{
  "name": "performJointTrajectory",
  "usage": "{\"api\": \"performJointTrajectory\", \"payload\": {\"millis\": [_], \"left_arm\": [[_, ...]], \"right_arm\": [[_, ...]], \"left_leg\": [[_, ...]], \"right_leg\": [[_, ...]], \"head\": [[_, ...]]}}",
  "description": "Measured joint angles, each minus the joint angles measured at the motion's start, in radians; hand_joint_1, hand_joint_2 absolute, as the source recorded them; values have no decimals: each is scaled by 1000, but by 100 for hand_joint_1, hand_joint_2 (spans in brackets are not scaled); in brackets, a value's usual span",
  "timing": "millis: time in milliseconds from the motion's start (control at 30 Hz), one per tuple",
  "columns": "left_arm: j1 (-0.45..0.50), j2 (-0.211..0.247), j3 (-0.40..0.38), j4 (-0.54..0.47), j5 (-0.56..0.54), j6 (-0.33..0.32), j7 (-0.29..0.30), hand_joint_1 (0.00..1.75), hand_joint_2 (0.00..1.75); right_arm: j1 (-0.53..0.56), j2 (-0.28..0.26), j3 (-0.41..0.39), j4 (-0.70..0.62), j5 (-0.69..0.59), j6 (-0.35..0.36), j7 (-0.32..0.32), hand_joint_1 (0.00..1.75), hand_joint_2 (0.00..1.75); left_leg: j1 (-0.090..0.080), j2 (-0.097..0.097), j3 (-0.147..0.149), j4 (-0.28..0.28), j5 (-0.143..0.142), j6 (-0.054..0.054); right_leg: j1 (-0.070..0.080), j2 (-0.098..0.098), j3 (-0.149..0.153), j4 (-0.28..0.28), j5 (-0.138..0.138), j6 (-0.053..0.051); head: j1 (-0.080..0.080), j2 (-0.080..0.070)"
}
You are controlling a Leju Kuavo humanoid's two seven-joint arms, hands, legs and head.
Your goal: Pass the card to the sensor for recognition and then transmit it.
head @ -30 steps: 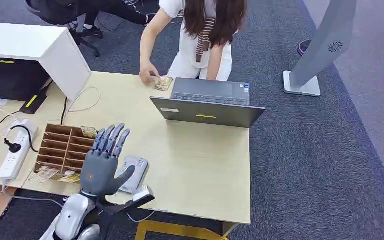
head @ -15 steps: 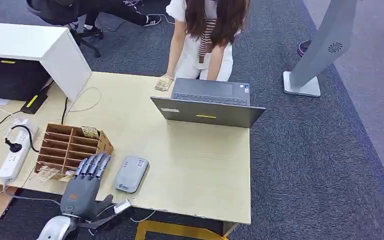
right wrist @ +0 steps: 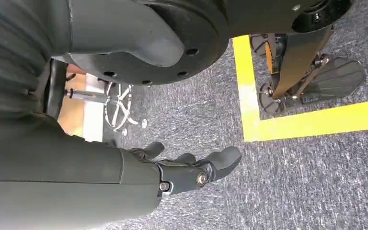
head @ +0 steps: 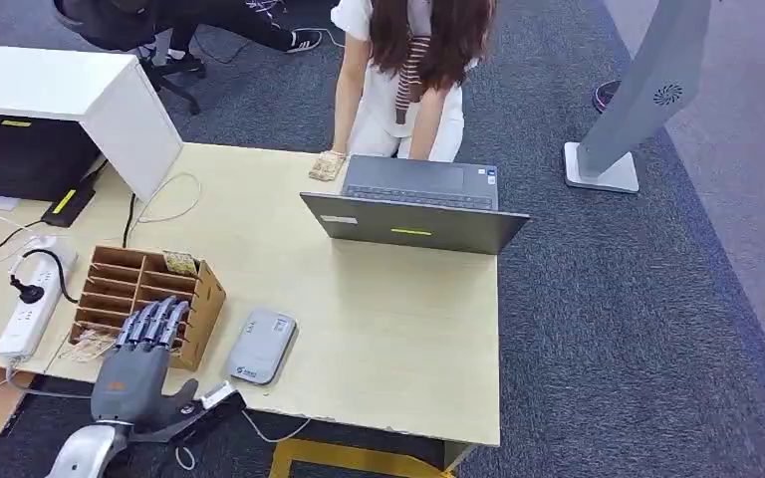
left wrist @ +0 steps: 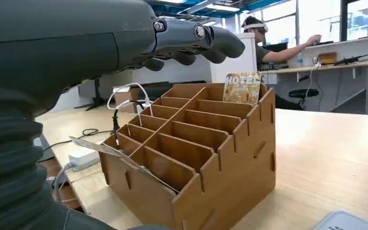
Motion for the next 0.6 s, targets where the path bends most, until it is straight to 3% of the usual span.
{"api": "performJointTrajectory", "payload": {"millis": [600], "left_arm": [[12, -16, 88, 32, -1, -14, 6, 0, 175]], "right_arm": [[-1, 0, 0, 0, 16, 0, 0, 0, 175]], "left_leg": [[0, 0, 0, 0, 0, 0]], "right_leg": [[0, 0, 0, 0, 0, 0]], "head": [[0, 0]]}}
